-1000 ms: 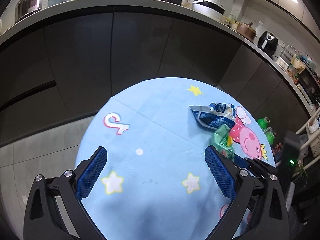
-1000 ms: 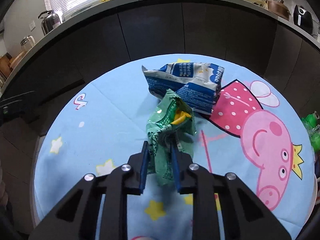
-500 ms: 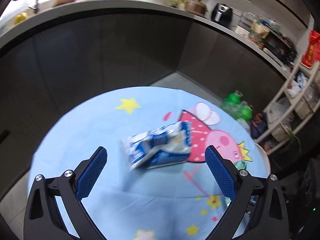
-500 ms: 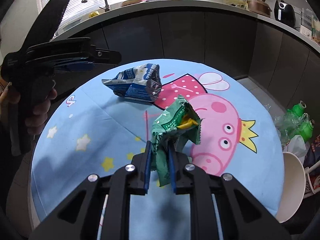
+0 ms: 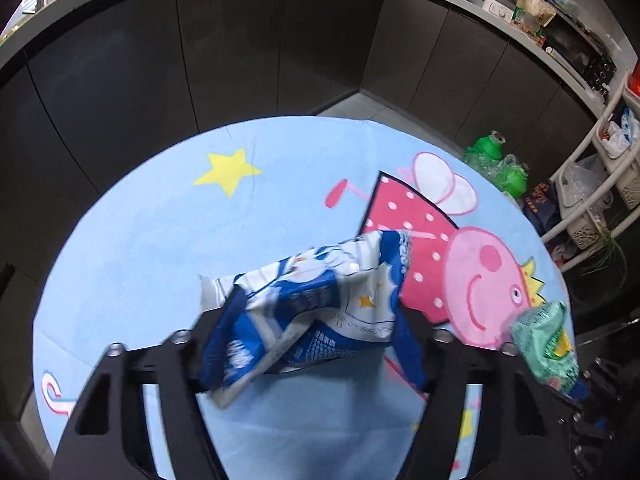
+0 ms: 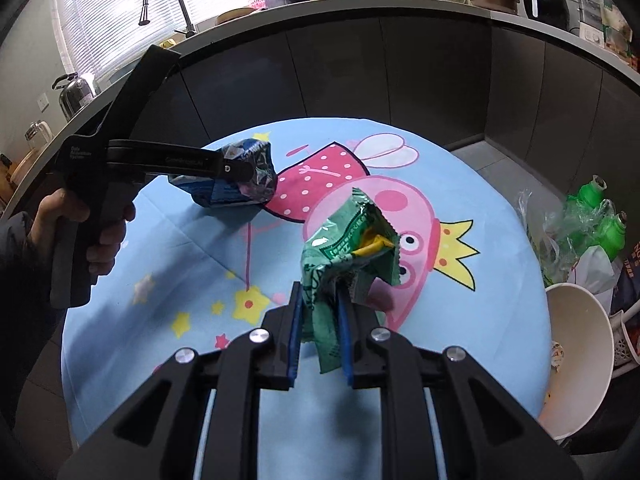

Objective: Collect trash
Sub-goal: 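Grasp the green packet with the right gripper while the left gripper grasps the blue-white packet, then carry the green and blue-white packets to the bucket and release both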

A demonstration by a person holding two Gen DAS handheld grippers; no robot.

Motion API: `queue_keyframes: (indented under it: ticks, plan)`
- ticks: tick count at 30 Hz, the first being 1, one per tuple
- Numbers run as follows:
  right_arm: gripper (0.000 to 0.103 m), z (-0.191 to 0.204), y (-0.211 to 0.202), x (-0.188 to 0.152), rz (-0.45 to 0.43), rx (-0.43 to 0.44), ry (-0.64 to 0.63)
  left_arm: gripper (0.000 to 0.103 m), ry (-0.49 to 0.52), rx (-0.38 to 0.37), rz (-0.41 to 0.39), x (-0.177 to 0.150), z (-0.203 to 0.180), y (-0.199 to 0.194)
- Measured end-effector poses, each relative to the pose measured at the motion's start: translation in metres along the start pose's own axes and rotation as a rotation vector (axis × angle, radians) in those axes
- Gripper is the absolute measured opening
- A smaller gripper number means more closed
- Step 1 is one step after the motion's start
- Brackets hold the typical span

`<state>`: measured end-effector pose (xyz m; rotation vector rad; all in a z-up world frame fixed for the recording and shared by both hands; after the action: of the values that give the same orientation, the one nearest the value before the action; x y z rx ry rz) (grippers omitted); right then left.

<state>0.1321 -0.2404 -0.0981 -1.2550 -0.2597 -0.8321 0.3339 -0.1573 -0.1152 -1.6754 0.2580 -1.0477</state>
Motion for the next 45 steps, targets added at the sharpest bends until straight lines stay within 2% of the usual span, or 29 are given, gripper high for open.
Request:
queue_keyframes:
  ticks: [2,5,11,14,17,22,25,33,40,45]
  plan:
    - [0.017,0.001,-0.001,-0.001,-0.001,0.007,0.003,0.036,-0.012,-0.002,0.009,-0.006,-0.003,-0.006]
    - [0.017,0.004,-0.005,-0.003,-0.004,0.023,0.006,0.034,-0.010,0.005,0.006,-0.015,-0.012,-0.018]
    - [0.017,0.005,-0.026,-0.008,-0.026,0.056,0.018,0.034,-0.074,-0.018,-0.055,-0.034,-0.029,-0.061]
    - [0.017,0.002,-0.042,-0.009,-0.045,0.075,0.032,0.034,-0.064,-0.009,-0.090,-0.042,-0.047,-0.085]
    - [0.017,-0.003,-0.059,-0.011,-0.067,0.081,0.043,0.034,-0.076,-0.036,-0.115,-0.046,-0.064,-0.104]
    - [0.017,-0.019,-0.090,-0.014,-0.116,0.075,0.070,0.034,-0.043,-0.032,-0.154,-0.042,-0.098,-0.130]
    - [0.017,-0.034,-0.106,-0.015,-0.143,0.064,0.092,0.034,-0.020,-0.069,-0.166,-0.036,-0.121,-0.138]
    - [0.017,-0.090,-0.142,-0.016,-0.204,0.009,0.166,0.034,0.056,-0.118,-0.185,-0.015,-0.187,-0.140]
    - [0.017,-0.141,-0.160,-0.016,-0.228,-0.042,0.214,0.034,0.116,-0.166,-0.171,0.006,-0.239,-0.123]
    - [0.017,-0.171,-0.163,-0.019,-0.228,-0.046,0.268,0.034,0.156,-0.186,-0.153,0.015,-0.269,-0.108]
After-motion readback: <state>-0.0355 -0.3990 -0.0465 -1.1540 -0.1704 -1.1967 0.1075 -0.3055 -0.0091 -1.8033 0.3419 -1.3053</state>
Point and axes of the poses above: each gripper's, at about its wrist camera, not at the fingertips, and y roughly the way its jaws point, z to its left, x to its top, the point moved 5 cm from there along y, roughly the way its jaws point, and after that the axes turned 12 degrees about y, right-handed, at the moved point
